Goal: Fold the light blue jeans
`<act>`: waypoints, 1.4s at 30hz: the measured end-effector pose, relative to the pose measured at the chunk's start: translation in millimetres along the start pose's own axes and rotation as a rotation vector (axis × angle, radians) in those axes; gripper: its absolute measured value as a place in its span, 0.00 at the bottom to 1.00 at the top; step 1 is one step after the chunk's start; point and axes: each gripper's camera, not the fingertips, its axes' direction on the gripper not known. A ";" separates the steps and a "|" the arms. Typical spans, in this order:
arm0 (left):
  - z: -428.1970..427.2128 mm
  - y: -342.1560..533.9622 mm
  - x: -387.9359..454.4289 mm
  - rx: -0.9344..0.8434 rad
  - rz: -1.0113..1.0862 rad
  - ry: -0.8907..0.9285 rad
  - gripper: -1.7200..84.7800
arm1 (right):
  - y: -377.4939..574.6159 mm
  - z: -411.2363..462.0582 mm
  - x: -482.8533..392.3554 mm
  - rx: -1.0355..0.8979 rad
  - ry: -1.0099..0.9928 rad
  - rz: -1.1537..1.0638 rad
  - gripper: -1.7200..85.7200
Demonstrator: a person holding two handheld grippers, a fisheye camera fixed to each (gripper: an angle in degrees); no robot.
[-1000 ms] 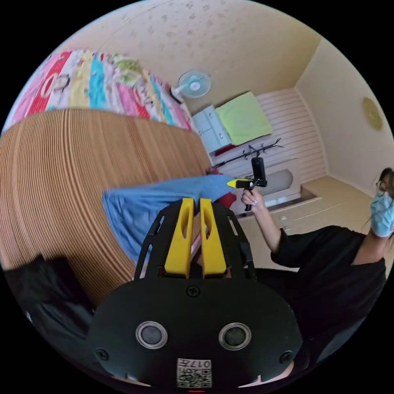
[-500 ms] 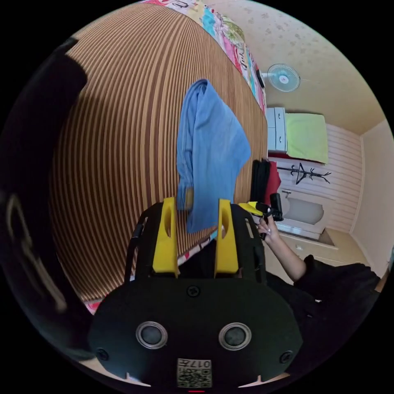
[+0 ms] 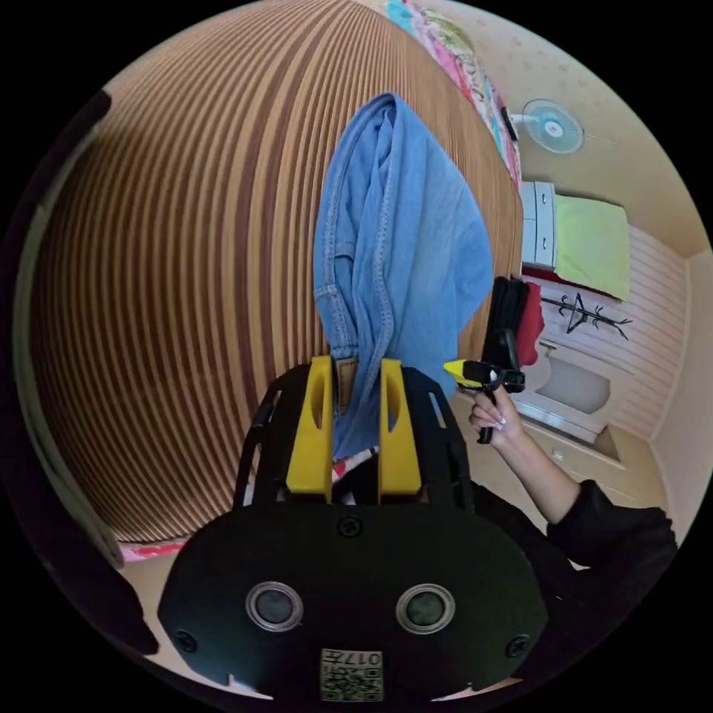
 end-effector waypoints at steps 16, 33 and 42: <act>4.2 -11.9 265.9 0.104 0.338 0.472 0.08 | 91.1 -277.5 -151.9 0.126 -0.345 -0.392 0.03; 366.3 -103.1 514.1 -0.492 0.612 0.068 0.11 | 243.2 -626.3 -118.5 0.726 0.473 0.083 0.03; 224.4 -35.3 167.7 -0.326 -0.368 -0.353 0.06 | 226.6 -470.2 118.7 0.460 -0.068 0.642 0.02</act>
